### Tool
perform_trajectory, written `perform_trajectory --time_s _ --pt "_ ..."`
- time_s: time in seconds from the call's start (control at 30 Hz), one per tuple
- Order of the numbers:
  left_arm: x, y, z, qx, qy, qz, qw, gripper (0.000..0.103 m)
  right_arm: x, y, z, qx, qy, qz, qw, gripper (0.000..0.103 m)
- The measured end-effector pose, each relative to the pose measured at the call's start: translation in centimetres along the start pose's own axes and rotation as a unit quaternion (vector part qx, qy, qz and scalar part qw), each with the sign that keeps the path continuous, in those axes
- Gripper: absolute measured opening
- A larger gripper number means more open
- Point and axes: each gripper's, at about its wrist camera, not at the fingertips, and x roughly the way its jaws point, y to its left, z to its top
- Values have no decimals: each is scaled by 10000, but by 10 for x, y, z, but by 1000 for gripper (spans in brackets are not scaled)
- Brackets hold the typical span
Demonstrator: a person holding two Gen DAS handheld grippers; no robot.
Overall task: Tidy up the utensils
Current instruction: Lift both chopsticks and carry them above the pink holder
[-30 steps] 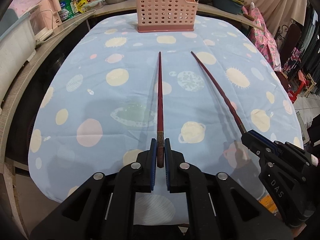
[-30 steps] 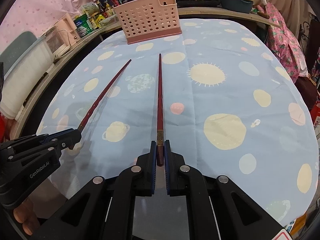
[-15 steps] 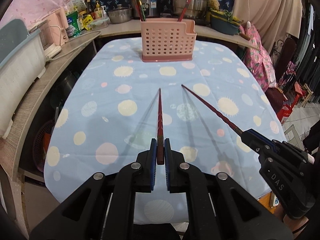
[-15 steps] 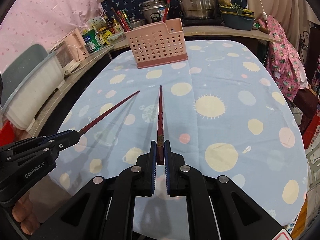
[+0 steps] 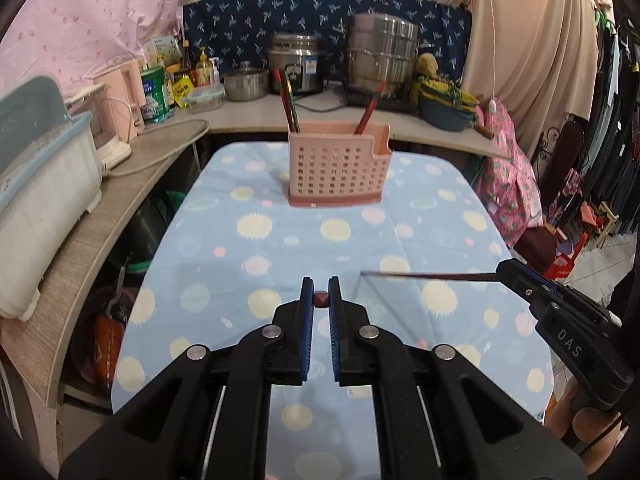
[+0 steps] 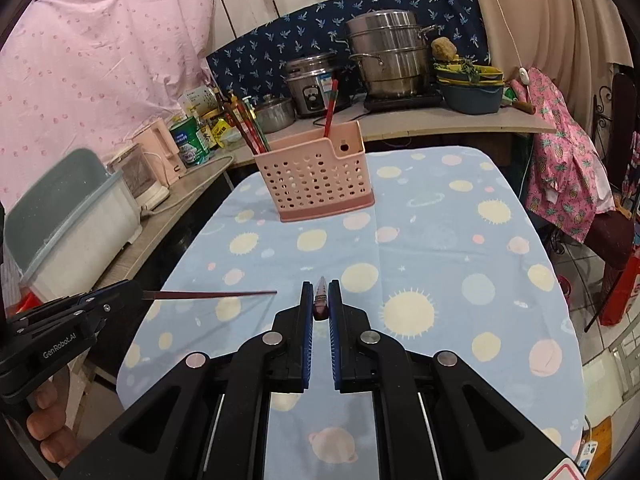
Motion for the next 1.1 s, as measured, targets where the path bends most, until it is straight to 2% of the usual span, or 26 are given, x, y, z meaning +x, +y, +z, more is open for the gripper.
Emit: perform_trajectory --time_s 0.3,0.53,0.7,0.83,1.1 --pt "5 6 46 -106 -349 96 9993 7 -2 1 47 0 -415 118 9991 7" --pt "27 8 60 -92 -236 127 9996 7 16 -3 61 -18 -393 63 9992 7" --pt "32 8 78 -55 -311 77 9995 7 22 -1 75 -80 -435 55 9990 7" --pt "33 9 108 -113 -442 -45 9989 7 26 1 99 -114 -591 123 9981 7" --pt "37 15 197 -289 -986 -55 9947 7 38 12 188 -172 -1116 323 9931 7"
